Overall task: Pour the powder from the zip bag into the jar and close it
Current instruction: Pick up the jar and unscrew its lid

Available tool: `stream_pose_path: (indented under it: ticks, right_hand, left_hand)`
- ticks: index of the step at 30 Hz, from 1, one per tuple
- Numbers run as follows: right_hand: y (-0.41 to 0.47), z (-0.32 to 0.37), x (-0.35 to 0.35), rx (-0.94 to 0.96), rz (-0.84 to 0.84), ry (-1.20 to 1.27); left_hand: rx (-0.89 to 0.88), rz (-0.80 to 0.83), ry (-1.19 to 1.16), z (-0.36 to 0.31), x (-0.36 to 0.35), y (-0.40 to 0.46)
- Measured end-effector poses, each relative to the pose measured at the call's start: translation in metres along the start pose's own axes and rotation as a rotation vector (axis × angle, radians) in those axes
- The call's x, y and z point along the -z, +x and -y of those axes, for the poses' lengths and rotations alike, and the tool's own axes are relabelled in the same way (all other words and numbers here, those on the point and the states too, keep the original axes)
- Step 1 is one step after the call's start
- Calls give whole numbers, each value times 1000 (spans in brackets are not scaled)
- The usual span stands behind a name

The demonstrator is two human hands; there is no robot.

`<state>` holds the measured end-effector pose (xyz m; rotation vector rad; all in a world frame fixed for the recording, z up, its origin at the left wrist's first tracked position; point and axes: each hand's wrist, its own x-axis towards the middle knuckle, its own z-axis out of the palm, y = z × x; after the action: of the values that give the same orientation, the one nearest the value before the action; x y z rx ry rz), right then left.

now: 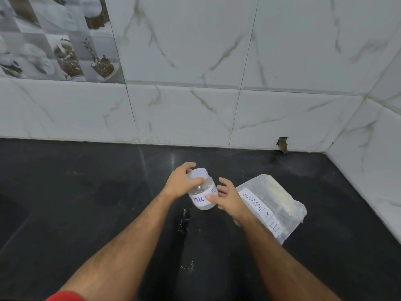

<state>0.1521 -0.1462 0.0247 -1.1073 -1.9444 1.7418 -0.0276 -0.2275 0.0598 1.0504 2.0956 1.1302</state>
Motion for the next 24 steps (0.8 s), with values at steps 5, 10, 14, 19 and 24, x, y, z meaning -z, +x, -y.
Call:
stream_pose_path:
  ticks: [5,10,14,19,24]
  right_hand:
    - [-19,-3,7,-57,72,368]
    - [-37,11,13,3,286,518]
    - [-43,30,12,90,327,577]
    - [-46,49,16,114,173,522]
    - [-47,58,22,174,118,441]
  left_hand:
    - [86,105,-304,-8,3,1]
    - [20,269,-380,-36,12,-5]
    - [-74,304,-393,-75,11,-7]
    - [-157,377,-230,-108,9,-5]
    - [-237,445,-107,-133,16,-1]
